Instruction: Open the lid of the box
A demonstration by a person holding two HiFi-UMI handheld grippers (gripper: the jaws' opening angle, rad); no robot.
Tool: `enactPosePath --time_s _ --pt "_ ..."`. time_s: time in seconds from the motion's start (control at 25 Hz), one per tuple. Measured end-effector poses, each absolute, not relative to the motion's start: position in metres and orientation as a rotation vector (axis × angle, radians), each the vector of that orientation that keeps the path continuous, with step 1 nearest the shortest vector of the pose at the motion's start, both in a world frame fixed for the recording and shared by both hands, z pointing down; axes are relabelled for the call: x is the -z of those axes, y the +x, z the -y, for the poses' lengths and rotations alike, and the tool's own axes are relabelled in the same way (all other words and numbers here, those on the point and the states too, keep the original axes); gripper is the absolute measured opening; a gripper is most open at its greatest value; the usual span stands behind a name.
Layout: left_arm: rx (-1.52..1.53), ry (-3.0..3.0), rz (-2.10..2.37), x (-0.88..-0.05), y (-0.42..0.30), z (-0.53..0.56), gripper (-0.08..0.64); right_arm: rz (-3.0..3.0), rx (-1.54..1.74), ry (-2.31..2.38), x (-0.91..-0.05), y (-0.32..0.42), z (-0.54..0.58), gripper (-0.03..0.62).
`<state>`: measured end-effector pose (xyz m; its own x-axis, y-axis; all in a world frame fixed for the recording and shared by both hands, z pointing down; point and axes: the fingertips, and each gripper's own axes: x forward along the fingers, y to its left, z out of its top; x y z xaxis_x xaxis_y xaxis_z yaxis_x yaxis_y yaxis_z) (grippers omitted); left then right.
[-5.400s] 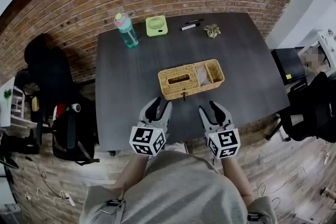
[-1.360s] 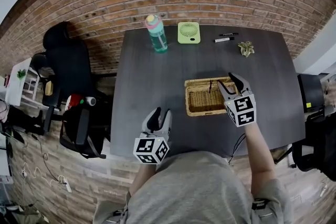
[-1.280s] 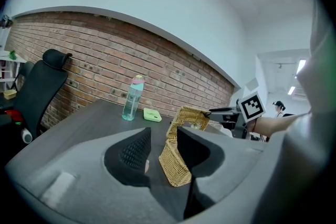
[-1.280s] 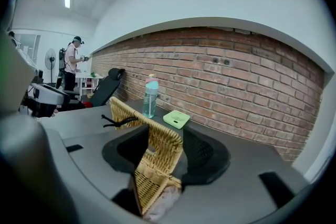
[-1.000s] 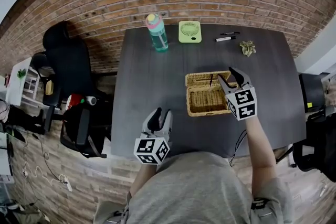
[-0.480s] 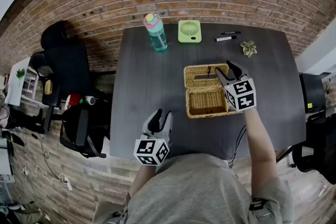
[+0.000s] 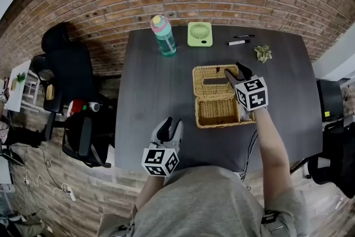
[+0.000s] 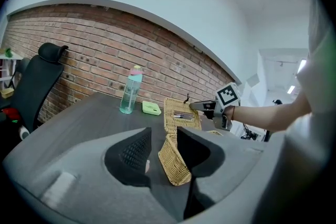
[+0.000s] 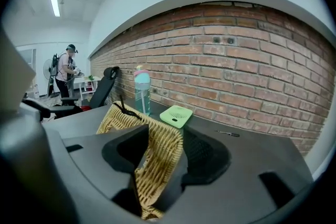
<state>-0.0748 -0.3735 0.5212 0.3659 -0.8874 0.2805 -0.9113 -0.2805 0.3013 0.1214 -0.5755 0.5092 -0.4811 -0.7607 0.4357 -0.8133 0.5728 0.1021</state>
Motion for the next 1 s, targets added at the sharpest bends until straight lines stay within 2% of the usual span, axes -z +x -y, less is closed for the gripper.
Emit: enactPosePath --time_s 1.0 --pt "-0.090 2.216 1.531 -0.532 -0.073 0.386 0.149 2.315 -0.414 1.273 -0.563 0.122 0.612 0.207"
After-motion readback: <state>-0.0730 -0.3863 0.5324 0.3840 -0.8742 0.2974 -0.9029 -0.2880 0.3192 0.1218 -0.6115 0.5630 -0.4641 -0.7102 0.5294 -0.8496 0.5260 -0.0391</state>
